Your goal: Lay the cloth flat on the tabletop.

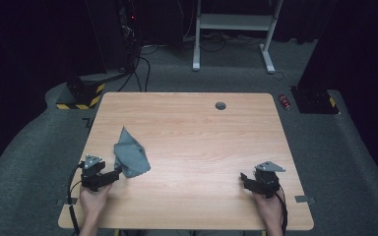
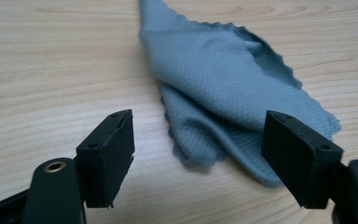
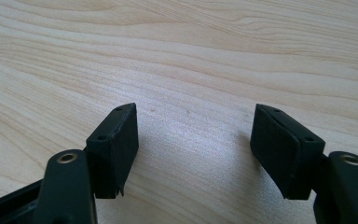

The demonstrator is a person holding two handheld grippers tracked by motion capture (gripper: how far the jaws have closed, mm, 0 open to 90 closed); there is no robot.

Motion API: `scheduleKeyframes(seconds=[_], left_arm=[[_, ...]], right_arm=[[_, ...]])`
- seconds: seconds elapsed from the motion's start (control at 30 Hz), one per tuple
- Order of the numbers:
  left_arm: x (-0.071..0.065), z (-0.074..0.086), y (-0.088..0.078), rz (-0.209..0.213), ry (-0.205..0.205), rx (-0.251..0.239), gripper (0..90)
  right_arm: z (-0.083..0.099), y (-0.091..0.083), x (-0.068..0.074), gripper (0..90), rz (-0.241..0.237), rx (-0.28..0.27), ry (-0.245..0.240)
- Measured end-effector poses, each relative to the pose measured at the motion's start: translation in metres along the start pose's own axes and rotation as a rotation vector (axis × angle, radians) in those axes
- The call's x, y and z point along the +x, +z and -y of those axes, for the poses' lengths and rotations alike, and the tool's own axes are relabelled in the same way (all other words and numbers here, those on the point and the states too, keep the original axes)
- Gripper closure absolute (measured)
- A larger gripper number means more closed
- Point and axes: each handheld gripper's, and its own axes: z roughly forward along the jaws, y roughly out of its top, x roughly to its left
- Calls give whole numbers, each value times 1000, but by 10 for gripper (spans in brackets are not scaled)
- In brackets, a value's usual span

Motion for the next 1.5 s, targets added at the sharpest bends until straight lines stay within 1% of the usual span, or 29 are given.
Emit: scheduleKeyframes(seconds=[0.1, 0.2, 0.23, 0.27, 0.3, 0.4, 0.5, 0.63, 0.67, 0.73, 0.9, 0.93, 1.03, 1.07, 1.1, 1.13, 1.17, 1.23, 1.27, 1.3, 1.33, 1.37, 1.43, 1.47, 1.5], left_arm=[[-2, -4, 2, 9, 8, 5, 260], [-7, -11, 9, 19, 19, 13, 258], [-7, -11, 9, 19, 19, 13, 258], [-9, -14, 12, 19, 26, 20, 257], [-9, -14, 12, 19, 26, 20, 257], [-13, -18, 19, 14, 42, 32, 255], [-15, -21, 24, 7, 49, 44, 251], [-14, -21, 31, 5, 38, 51, 253], [-13, -21, 35, 0, 29, 68, 252], [-12, -20, 38, -6, 25, 75, 252], [-11, -20, 43, -18, 17, 72, 262], [-10, -20, 45, -24, 14, 81, 262], [-9, -19, 48, -35, 17, 98, 265], [-9, -19, 49, -41, 27, 103, 270], [-9, -19, 49, -41, 27, 103, 273], [-9, -18, 49, -52, 34, 103, 280], [-10, -19, 49, -56, 39, 102, 293], [-10, -18, 49, -63, 51, 96, 350], [-10, -18, 49, -66, 63, 96, 400], [-10, -18, 49, -66, 63, 96, 445], [-10, -18, 48, -67, 65, 94, 445], [-9, -18, 47, -62, 62, 94, 544], [-7, -19, 46, -57, 62, 95, 632], [-6, -19, 45, -43, 54, 98, 689], [-6, -19, 45, -43, 54, 98, 717]], right_arm=[[0, 0, 0, 321, -1, -1, 0], [0, 0, 0, 321, 0, -1, 0], [0, 0, 0, 321, 0, -1, 0], [0, 0, 0, 322, 0, -1, -2], [0, 0, 0, 322, 0, -1, -2], [0, 0, 0, 321, 0, -1, 0], [0, 0, 0, 321, 0, -1, 0], [0, 0, 0, 321, -1, -1, -1], [0, 0, 0, 322, -1, -1, -1], [0, 0, 0, 321, 0, -1, -3], [0, 0, 0, 321, 0, -1, -4], [0, 0, 0, 321, -1, -1, -4], [0, 0, 0, 321, 0, -1, -4], [0, 0, 0, 321, -1, -1, -4], [0, 0, 0, 321, -1, -1, -4], [0, 0, 0, 321, -1, -1, -4], [0, 0, 0, 321, -1, -1, -4], [0, 0, 0, 321, -1, -1, -4], [0, 0, 0, 321, -1, -1, -4], [0, 0, 0, 321, -1, -1, -4], [0, 0, 0, 321, -1, -1, -4], [0, 0, 0, 321, 0, -1, -4], [0, 0, 0, 321, 0, -1, -4], [0, 0, 0, 321, 0, -1, -4], [0, 0, 0, 321, 0, -1, -4]])
